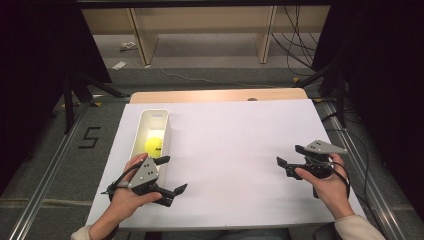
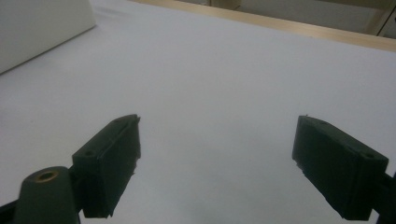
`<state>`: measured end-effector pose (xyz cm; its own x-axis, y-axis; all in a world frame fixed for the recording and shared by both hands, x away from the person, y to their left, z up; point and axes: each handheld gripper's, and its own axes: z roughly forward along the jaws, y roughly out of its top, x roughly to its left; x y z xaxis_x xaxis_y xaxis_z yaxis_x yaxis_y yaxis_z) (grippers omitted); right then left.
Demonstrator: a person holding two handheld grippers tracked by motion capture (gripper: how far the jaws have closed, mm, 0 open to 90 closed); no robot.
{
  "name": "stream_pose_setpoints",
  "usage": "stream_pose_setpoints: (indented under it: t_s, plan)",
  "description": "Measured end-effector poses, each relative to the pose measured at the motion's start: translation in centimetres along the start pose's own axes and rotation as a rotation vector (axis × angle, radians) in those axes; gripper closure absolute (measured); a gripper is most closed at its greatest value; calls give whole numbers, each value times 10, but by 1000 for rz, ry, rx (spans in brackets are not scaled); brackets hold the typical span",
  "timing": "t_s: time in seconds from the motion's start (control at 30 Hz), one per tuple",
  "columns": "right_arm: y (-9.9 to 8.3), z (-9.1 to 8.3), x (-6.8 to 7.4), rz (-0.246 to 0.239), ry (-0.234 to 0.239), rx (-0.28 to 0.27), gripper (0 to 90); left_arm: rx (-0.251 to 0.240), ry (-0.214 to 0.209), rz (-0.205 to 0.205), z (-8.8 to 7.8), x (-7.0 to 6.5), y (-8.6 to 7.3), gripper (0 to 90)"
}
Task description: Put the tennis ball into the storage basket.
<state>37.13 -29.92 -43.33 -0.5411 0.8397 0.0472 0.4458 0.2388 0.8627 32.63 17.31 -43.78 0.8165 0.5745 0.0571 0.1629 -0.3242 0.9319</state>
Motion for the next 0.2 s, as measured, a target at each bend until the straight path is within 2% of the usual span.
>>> stream_pose_setpoints:
  t_s: [0.2]
  plan:
    - [-1, -1, 0, 3, 6, -6, 159, -7, 3, -14, 0, 1, 0, 0]
